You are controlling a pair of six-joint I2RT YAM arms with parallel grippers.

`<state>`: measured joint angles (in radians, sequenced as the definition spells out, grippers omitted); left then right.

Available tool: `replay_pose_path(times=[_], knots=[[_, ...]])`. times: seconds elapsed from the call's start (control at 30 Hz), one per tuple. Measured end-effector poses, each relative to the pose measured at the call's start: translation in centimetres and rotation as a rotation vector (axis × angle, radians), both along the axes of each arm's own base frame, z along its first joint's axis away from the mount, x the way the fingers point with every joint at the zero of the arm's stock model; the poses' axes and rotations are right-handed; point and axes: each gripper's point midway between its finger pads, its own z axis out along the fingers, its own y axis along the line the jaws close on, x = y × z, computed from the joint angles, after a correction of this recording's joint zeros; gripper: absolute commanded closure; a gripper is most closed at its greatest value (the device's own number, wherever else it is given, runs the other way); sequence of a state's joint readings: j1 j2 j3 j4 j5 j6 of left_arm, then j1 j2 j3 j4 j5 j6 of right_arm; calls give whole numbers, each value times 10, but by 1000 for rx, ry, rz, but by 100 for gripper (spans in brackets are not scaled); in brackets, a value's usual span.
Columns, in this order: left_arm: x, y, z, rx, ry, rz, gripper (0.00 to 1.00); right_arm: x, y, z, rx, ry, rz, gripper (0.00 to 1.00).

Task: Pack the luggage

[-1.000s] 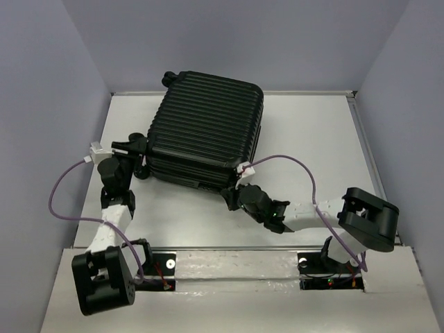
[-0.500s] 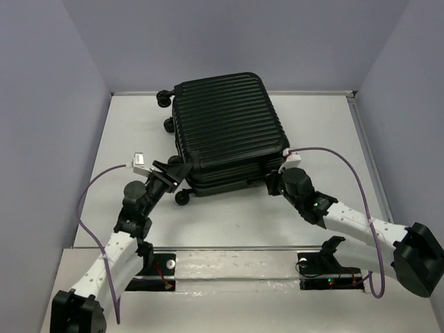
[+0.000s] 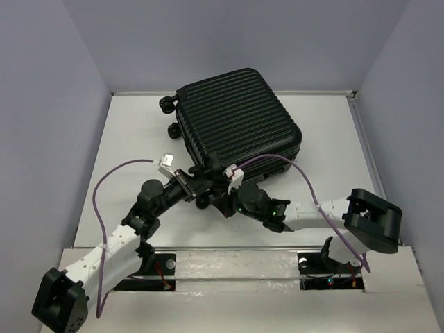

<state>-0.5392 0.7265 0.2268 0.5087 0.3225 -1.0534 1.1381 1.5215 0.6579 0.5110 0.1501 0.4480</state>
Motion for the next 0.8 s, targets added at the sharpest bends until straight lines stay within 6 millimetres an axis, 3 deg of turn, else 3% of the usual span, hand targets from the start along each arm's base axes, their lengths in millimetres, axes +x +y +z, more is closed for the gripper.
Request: replay_pose_path(times=[0.13,0.17,0.23,0.27,0.3,0.37,0.43,0.57,0.67,0.8], knots=[[7,2,24,10,-67,24,94,4,-34,19,14,-32,-67,93],[9,3,30,8,-85,30,94,3,-58,33,46,-50,-96,93],[12,5,35,10,-102,45,94,24,-90,44,74,-69,-186,93],[13,6,34,14,-102,52,94,37,-120,50,98,-79,-265,90],[14,7,32,19,-97,55,94,45,-142,51,107,-87,-325,75],[15,8,30,29,-93,64,94,65,-204,55,134,-118,-507,65],[17,10,27,38,-89,77,94,75,-238,54,130,-125,-598,59],[20,13,28,39,-94,88,94,99,-280,32,73,-66,-713,58],[19,14,28,43,-99,89,94,106,-293,7,44,21,-715,56],[18,17,29,50,-106,94,94,118,-299,-4,67,43,-668,54]])
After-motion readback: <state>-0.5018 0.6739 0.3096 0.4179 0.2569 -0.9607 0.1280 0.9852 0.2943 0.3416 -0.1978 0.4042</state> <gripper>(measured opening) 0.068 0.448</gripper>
